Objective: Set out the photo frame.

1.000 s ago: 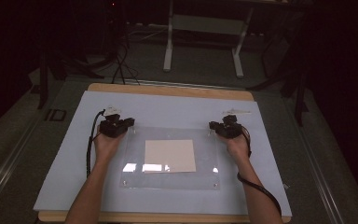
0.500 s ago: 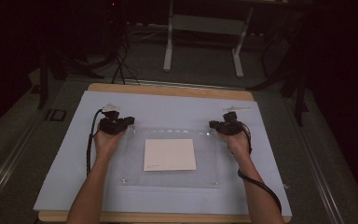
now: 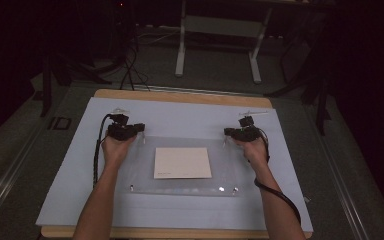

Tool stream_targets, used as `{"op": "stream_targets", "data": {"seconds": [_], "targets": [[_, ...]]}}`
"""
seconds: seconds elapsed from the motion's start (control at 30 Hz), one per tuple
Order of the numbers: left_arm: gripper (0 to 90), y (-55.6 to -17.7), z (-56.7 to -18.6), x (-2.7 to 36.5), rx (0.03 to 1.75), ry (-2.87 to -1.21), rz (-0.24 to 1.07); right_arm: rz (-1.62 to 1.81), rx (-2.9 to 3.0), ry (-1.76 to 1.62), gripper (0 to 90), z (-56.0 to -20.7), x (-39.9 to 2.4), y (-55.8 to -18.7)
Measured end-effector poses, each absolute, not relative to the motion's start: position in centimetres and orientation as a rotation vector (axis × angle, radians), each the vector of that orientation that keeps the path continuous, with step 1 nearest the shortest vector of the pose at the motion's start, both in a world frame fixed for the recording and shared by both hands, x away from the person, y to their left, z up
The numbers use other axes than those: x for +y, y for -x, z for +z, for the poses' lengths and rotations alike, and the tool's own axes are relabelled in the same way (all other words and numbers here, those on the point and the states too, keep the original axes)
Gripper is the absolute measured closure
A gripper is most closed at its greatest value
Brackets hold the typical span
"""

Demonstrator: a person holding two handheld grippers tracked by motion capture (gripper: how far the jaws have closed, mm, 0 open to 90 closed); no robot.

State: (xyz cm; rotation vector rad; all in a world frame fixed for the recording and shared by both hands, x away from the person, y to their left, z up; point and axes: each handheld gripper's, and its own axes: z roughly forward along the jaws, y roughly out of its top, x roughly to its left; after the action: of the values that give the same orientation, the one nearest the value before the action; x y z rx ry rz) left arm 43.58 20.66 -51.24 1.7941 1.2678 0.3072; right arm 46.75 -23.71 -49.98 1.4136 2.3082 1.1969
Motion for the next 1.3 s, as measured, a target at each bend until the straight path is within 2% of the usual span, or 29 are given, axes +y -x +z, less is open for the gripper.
{"op": "stream_targets", "data": {"seconds": [0.3,0.4,0.47,0.57,0.73,0.87,1.07,1.2,1.3], "targets": [[84.9,-44.3,-51.3,20.6,1.292,-1.773,0.274,1.136,2.303,-1.407,83.7,-49.6,-23.2,-46.9],[85.0,-44.4,-51.2,20.6,1.295,-1.783,0.268,1.112,2.280,-1.412,74.7,-49.1,-23.2,-46.7],[85.1,-44.4,-51.2,20.6,1.303,-1.784,0.268,1.106,2.267,-1.410,73.8,-48.6,-23.5,-46.4],[85.1,-44.5,-51.2,20.6,1.315,-1.775,0.261,1.088,2.251,-1.389,67.8,-47.9,-23.8,-45.9],[85.0,-44.7,-51.2,20.6,1.327,-1.764,0.247,1.122,2.253,-1.360,66.4,-46.9,-24.2,-44.2],[85.2,-44.8,-51.2,20.5,1.332,-1.765,0.255,1.142,2.303,-1.318,68.9,-46.9,-24.0,-42.6],[85.2,-45.0,-51.2,20.6,1.341,-1.760,0.241,1.176,2.402,-1.196,77.2,-46.4,-22.9,-39.6],[85.1,-45.2,-51.3,20.6,1.349,-1.751,0.232,1.212,2.444,-1.120,89.8,-45.5,-22.1,-37.4],[85.2,-45.3,-51.3,20.5,1.355,-1.752,0.227,1.228,2.471,-1.067,90.0,-44.8,-21.5,-35.9]]}}
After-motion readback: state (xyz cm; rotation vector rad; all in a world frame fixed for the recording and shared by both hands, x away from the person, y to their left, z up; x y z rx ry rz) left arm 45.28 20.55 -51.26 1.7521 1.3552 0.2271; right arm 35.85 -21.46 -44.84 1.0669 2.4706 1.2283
